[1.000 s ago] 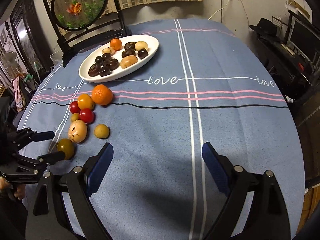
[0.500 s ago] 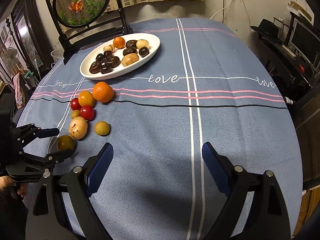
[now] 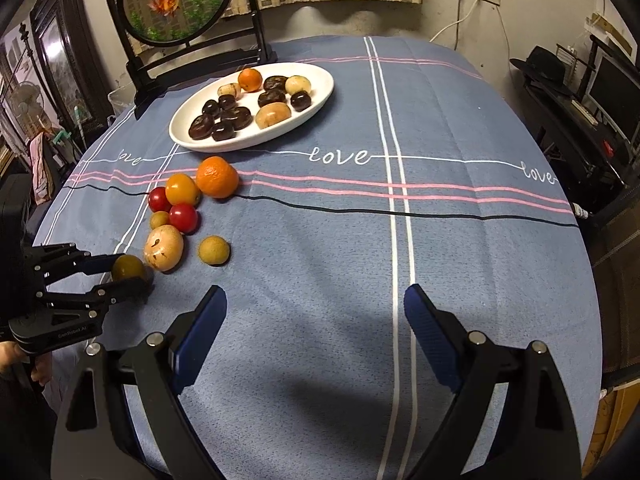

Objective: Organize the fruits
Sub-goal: 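Grasp a round greenish-yellow fruit from the pile with the left tool, then grasp a small yellow fruit with the right tool while the left tool holds its fruit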

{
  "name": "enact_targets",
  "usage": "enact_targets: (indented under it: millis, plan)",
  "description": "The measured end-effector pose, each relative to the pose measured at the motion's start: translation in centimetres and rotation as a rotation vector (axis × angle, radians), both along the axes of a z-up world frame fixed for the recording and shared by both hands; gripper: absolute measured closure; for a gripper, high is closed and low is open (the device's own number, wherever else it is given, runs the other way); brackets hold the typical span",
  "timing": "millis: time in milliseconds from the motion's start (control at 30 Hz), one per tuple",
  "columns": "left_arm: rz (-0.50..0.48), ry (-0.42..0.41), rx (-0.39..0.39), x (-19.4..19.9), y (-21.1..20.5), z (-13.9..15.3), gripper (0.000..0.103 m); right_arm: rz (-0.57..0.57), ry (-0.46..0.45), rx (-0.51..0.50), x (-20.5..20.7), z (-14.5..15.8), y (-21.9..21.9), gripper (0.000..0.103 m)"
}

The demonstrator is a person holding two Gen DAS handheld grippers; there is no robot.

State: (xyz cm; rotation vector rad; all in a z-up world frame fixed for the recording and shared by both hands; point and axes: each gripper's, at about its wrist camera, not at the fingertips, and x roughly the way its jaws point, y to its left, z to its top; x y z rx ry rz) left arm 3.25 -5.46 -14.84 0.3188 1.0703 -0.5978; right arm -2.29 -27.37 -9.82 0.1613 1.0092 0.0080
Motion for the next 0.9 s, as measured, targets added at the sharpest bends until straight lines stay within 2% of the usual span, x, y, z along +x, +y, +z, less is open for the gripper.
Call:
enact_targets:
  millis: [333,733,900]
  plan:
    - [0.073,0.002,-0.013,-0.2,2.4,0.2,0.064,0.085,0.043,0.024,1.5,-1.0,2.1,0.013]
    - [0.246,0.024,-0.044,-0.9,7.7,0.5,0.064,0.208,0.029,0.017,4.3,-3.6,5.0,0.013]
    - [0.304,0.036,-0.041,-1.3,9.4,0.3,0.064,0.271,0.015,0.026,5.1,-4.1,5.9,0.027]
